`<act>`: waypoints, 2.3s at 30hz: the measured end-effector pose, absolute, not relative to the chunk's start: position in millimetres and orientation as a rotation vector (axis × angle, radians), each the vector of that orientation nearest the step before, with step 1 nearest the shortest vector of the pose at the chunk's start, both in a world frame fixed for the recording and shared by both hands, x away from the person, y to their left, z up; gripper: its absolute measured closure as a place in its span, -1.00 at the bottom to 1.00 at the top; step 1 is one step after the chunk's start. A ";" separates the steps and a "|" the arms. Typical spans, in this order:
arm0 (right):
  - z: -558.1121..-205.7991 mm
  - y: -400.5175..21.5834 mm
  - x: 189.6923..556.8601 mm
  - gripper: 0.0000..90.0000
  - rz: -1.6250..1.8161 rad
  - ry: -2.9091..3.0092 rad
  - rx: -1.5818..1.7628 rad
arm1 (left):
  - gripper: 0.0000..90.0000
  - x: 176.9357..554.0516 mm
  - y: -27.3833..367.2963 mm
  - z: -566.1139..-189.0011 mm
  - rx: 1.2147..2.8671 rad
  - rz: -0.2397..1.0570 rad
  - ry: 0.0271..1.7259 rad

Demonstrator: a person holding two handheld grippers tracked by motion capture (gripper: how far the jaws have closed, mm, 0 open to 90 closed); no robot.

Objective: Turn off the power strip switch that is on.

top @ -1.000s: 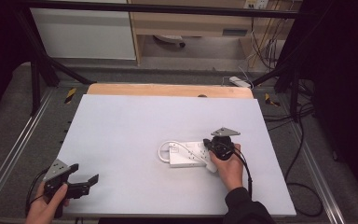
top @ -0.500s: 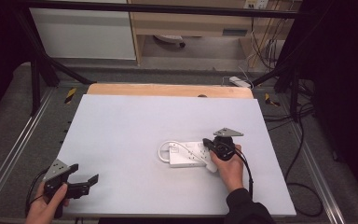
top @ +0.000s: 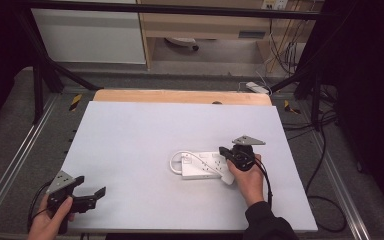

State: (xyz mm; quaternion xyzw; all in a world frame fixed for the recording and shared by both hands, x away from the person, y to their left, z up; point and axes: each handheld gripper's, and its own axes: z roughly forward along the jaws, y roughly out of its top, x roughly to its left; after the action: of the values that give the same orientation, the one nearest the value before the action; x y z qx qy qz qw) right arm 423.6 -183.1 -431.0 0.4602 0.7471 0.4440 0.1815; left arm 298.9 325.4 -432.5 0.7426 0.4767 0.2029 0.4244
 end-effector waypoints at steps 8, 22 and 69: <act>-423.4 -189.8 421.3 1.00 1.269 2.090 1.301 | -0.82 298.8 325.5 -432.4 1.857 0.508 1.192; -413.1 -195.9 419.3 0.94 1.292 2.066 1.294 | -0.82 298.9 325.4 -432.6 1.859 0.507 1.192; -375.6 -230.1 405.8 -0.94 1.337 1.869 1.344 | -0.82 298.5 325.6 -432.3 1.856 0.510 1.188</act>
State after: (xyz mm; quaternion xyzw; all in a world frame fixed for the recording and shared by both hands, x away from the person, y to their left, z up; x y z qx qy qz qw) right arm 405.8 -230.1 -375.6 0.4903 0.6821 0.4878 0.2375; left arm 298.5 325.6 -432.3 0.7425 0.4753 0.2039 0.4256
